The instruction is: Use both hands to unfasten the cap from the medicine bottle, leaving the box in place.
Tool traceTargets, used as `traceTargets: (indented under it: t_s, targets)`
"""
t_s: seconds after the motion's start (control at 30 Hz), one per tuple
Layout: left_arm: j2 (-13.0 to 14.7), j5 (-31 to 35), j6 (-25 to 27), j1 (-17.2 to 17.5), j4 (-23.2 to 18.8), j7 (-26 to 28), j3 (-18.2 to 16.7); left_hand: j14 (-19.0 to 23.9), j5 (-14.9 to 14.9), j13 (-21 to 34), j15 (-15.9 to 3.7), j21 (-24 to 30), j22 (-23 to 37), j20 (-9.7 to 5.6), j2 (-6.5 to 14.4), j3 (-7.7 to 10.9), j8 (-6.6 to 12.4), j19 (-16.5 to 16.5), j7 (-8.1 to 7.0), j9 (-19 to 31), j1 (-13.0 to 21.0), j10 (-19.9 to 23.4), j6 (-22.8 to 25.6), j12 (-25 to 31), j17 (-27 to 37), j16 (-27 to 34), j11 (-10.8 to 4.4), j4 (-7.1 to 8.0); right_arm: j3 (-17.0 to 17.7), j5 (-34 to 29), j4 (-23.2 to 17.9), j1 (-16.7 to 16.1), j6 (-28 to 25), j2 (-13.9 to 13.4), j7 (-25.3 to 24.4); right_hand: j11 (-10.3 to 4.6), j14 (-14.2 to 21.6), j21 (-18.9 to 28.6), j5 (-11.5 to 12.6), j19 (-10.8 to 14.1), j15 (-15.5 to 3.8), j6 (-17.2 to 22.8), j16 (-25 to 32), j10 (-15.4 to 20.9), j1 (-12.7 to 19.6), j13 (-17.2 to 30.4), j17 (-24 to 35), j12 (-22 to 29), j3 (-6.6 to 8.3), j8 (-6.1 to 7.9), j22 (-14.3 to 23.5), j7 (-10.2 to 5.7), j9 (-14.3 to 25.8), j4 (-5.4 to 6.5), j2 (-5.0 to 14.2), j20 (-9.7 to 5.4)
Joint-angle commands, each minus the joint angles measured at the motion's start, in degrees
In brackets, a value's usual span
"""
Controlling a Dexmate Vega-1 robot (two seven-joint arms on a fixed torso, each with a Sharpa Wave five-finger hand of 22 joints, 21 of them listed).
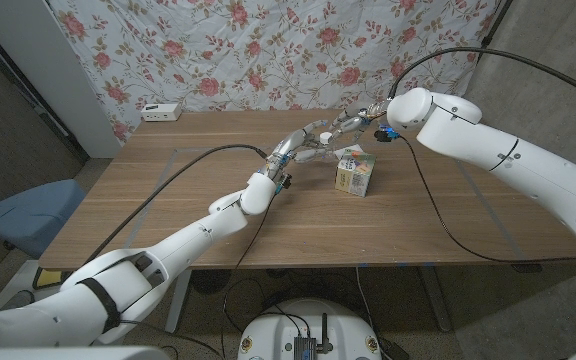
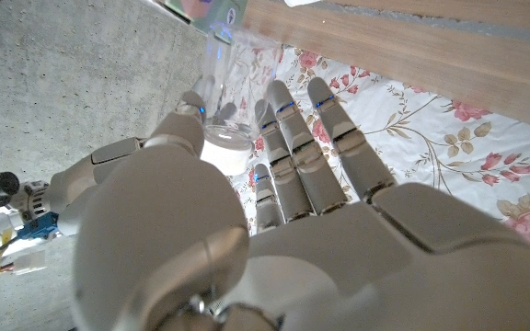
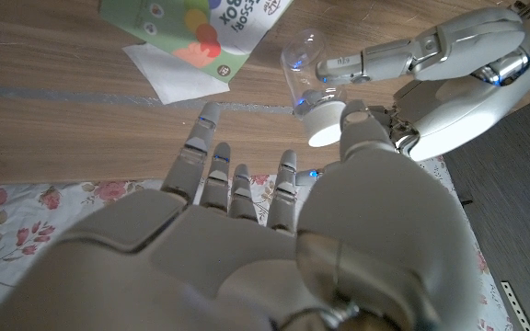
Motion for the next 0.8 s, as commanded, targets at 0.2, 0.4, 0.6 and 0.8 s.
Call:
traceTargets:
  t_s: [0.2, 0.4, 0.6, 0.8]
  targets:
    - [1.07, 3.45, 1.40, -0.07, -1.66, 1.76, 0.45, 0.07, 0.34, 0.29, -2.82, -0.03, 0.16, -0.16, 0.48, 0.63, 0.07, -0.04, -0.14, 0.17, 0.12, 3.53, -0.05, 0.20, 0.02, 0.05, -3.37, 0.08, -2.12, -5.98, -1.77, -1.11, 2.41, -0.64, -2.46, 0.73, 0.92, 0.22, 0.41, 0.96, 0.66, 1.28, 0.04, 1.35, -4.59, 0.23, 0.01, 0.84, -2.22, 0.88, 0.06, 0.36, 0.40, 1.44, -1.24, 1.26]
    - [1.43, 4.30, 2.06, -0.36, -2.11, 1.68, 0.70, 0.06, 0.35, 0.29, -2.85, -0.02, 0.16, -0.15, 0.49, 0.69, 0.07, -0.04, -0.12, 0.17, 0.11, 3.60, -0.10, 0.23, 0.03, 0.05, -3.32, 0.09, -2.18, -8.94, -1.91, -2.07, 2.91, -0.46, -3.32, 0.60, 1.77, 0.19, 0.31, 1.60, 0.52, 1.70, 0.10, 2.32, -5.99, 0.30, -0.23, 1.14, -3.05, 1.04, -0.03, 0.21, 0.46, 1.40, -2.48, 1.77]
    - [1.36, 4.39, 1.94, -0.77, -1.63, 1.67, 0.86, 0.01, 0.34, 0.29, -2.80, -0.02, 0.16, -0.21, 0.49, 0.75, 0.06, -0.03, -0.11, 0.16, 0.05, 3.60, -0.16, 0.23, 0.04, 0.04, -3.27, 0.12, -2.25, -11.35, -1.99, -2.56, 2.47, 0.06, -3.27, 0.58, 2.43, 0.18, 0.47, 2.35, 0.27, 3.79, 0.04, 2.85, -5.87, 0.39, -0.51, 1.21, -3.03, 1.96, -0.07, 0.13, 0.71, 0.60, -3.30, 1.84]
    - [1.27, 4.35, 1.65, -1.20, -1.02, 1.61, 1.00, 0.07, 0.34, 0.30, -2.87, -0.02, 0.16, -0.19, 0.51, 0.81, 0.05, -0.03, -0.16, 0.16, 0.04, 3.67, -0.24, 0.26, 0.04, 0.07, -3.26, 0.13, -2.73, -13.59, -1.97, -2.45, 1.56, 0.90, -2.73, 0.72, 3.18, 0.08, 0.95, 2.85, 0.20, 5.95, 0.04, 3.26, -5.28, 0.47, -0.70, 1.18, -2.65, 3.01, -0.09, 0.54, 1.10, -0.42, -3.91, 1.86]
